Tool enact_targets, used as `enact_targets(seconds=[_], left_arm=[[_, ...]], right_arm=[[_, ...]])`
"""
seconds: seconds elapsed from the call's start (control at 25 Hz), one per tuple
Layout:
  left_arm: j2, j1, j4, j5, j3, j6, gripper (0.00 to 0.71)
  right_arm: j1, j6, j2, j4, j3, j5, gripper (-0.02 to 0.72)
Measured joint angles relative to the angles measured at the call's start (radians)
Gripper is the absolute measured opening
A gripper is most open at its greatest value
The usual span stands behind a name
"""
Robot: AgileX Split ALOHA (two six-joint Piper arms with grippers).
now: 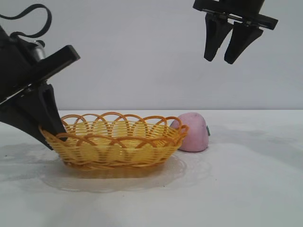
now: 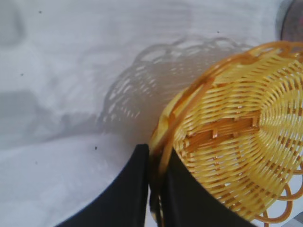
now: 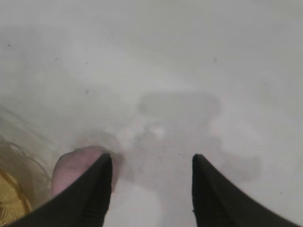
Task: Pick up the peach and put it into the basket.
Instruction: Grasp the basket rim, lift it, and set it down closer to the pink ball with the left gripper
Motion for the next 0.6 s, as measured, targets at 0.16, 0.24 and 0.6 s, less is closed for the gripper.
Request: enact_targets(seconds=[0.16,0.24,0.6], left_arm=[[0.0,0.0,0.008,0.004,0.0,0.0,0.223],[0.0,0.0,0.013,0.009,0.0,0.0,0.329],[-0.135,0.117,0.165,0.109,0.001,-0.015,0.398]], right_arm=[[0.0,-0.001,0.0,0.002,0.0,0.002,0.326],[0.0,-0.001,0.0,0.002,0.0,0.004,0.326],[0.0,-0.003,0.0,0.009,0.0,0.006,0.326]])
